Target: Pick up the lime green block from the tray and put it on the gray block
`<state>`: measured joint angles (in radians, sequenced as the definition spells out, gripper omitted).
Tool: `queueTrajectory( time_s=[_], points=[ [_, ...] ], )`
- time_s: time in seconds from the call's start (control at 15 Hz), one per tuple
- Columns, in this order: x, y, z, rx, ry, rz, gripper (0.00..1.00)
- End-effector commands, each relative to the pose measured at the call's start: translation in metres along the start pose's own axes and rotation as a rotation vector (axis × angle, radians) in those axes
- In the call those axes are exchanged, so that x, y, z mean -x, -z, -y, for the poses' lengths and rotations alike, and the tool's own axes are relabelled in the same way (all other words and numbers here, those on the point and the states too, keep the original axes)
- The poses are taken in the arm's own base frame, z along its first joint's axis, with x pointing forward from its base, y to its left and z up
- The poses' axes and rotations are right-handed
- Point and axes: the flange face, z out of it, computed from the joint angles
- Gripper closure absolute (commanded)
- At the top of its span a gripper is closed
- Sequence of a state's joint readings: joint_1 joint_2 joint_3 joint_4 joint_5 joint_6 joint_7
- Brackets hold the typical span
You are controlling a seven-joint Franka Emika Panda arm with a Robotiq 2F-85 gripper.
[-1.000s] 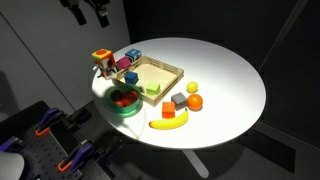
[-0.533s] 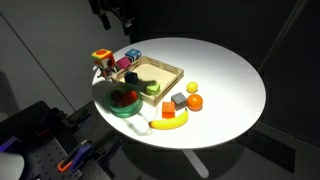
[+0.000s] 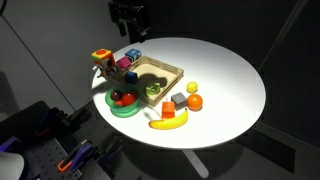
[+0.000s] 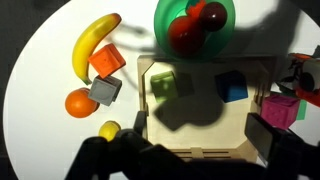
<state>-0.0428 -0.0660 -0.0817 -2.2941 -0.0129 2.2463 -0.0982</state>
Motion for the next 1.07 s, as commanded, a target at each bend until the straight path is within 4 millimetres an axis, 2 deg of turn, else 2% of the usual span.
queueTrajectory(
  time_s=[0.0,0.47,0.73,1.0],
  points=[
    [-0.003,-0.001,-0.001,0.000,-0.002,0.004,0.00],
    [-0.005,-0.001,-0.001,0.001,-0.005,0.007,0.00],
    [-0.020,-0.019,-0.013,-0.005,-0.012,0.039,0.00],
    [-0.032,-0.047,-0.025,-0.007,-0.004,0.059,0.00]
  ],
)
